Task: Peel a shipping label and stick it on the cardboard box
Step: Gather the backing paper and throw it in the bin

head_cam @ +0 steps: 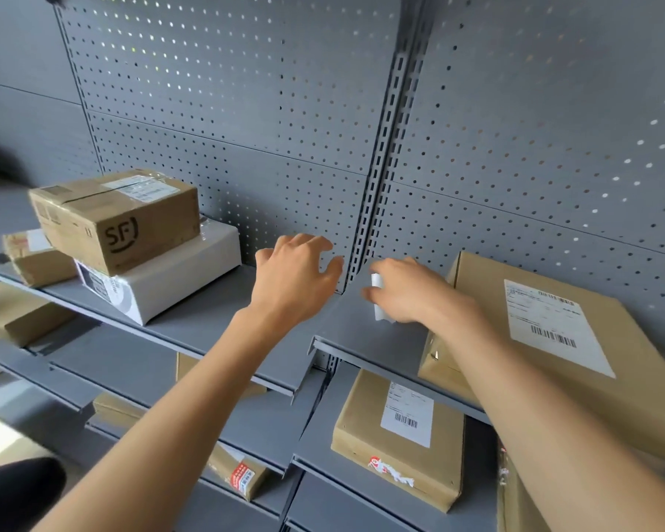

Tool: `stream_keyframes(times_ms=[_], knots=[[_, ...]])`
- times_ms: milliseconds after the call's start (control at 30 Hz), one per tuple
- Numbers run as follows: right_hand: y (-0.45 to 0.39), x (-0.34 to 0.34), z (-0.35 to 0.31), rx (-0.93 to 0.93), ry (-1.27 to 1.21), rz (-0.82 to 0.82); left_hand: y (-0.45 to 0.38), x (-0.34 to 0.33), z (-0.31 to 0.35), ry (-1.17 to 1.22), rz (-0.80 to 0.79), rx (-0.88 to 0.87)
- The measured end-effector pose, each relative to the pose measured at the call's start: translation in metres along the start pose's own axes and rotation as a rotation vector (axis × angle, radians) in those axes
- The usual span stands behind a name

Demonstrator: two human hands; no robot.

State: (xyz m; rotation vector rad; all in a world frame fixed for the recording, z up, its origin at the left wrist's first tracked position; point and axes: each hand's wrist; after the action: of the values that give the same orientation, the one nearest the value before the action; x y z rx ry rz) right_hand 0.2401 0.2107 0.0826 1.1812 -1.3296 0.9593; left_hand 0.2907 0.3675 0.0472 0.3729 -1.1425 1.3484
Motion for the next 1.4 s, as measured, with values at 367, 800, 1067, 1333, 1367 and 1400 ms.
stream_keyframes(times_ms=[367, 800, 1067, 1333, 1367, 1400], knots=[[-0.02, -0.032, 0.0, -0.082, 0.07, -0.14, 0.006, -0.028, -0.014, -0.007, -0.069, -0.016], [0.022, -0.006, -0.013, 0.021, -0.136, 0.04, 0.01, -0.03, -0.027, -0.058, -0.072, -0.159], [0.043, 0.014, -0.031, 0.166, -0.273, 0.173, 0.028, 0.016, -0.044, -0.057, 0.145, -0.166], [0.055, 0.022, -0.076, 0.583, -0.419, 0.306, 0.072, 0.091, -0.064, -0.148, 0.392, -0.054], [0.056, 0.022, -0.083, 0.633, -0.44, 0.326, 0.079, 0.101, -0.068, -0.162, 0.407, -0.035], [0.058, 0.022, -0.092, 0.685, -0.459, 0.343, 0.088, 0.112, -0.071, -0.183, 0.422, -0.01]])
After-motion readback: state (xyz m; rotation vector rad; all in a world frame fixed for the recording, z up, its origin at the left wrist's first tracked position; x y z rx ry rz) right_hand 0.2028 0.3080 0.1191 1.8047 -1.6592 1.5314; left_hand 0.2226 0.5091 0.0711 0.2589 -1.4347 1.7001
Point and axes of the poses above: each hand's wrist, its own y-axis away from the middle knuckle, its own x-axis out of the back of the hand, z = x × y, and after that the axes turned 2 degrees about -y, right-handed
